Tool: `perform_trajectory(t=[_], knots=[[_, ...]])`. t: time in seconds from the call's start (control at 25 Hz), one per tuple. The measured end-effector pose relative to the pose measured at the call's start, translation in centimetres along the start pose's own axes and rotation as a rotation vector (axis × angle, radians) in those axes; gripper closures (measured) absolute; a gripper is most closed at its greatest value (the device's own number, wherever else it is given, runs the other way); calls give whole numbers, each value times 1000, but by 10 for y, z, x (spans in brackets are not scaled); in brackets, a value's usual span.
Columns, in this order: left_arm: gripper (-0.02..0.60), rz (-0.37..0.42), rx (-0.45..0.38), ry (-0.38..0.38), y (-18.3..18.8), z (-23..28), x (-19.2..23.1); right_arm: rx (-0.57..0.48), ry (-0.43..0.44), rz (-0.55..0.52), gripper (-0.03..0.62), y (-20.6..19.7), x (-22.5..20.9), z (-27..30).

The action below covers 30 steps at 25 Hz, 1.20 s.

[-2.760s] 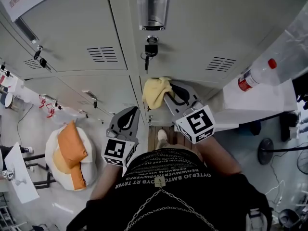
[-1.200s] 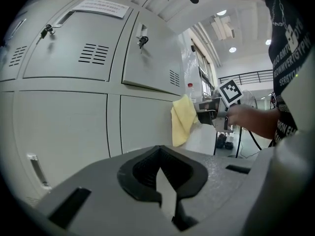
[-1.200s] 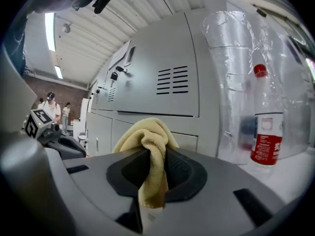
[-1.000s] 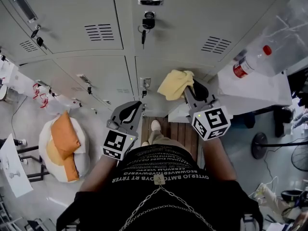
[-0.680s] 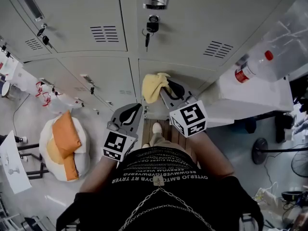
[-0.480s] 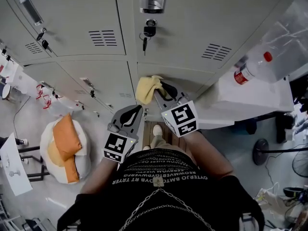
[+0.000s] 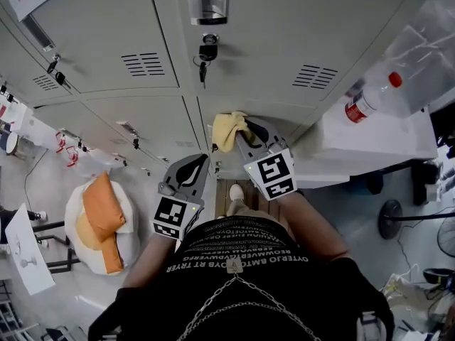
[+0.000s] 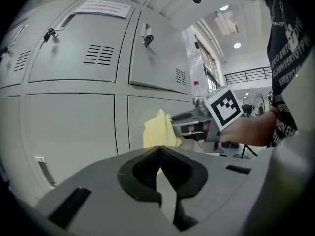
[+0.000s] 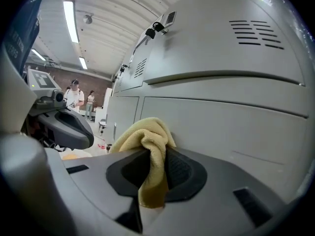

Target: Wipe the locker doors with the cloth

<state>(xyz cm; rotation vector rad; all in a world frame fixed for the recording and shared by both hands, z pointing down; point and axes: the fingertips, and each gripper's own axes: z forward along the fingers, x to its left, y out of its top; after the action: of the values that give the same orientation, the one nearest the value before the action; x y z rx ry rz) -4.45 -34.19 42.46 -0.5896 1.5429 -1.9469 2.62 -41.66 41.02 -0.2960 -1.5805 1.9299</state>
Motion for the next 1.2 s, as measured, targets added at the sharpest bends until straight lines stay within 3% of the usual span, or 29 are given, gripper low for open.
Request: perform_trajectory(t=[0.68, 1.2], knots=[[577, 17, -10, -39, 4, 16, 0, 21, -168, 79, 522, -37, -62, -54], [577, 1, 17, -59, -7, 5, 0, 80, -347, 128, 522, -65, -104, -97]])
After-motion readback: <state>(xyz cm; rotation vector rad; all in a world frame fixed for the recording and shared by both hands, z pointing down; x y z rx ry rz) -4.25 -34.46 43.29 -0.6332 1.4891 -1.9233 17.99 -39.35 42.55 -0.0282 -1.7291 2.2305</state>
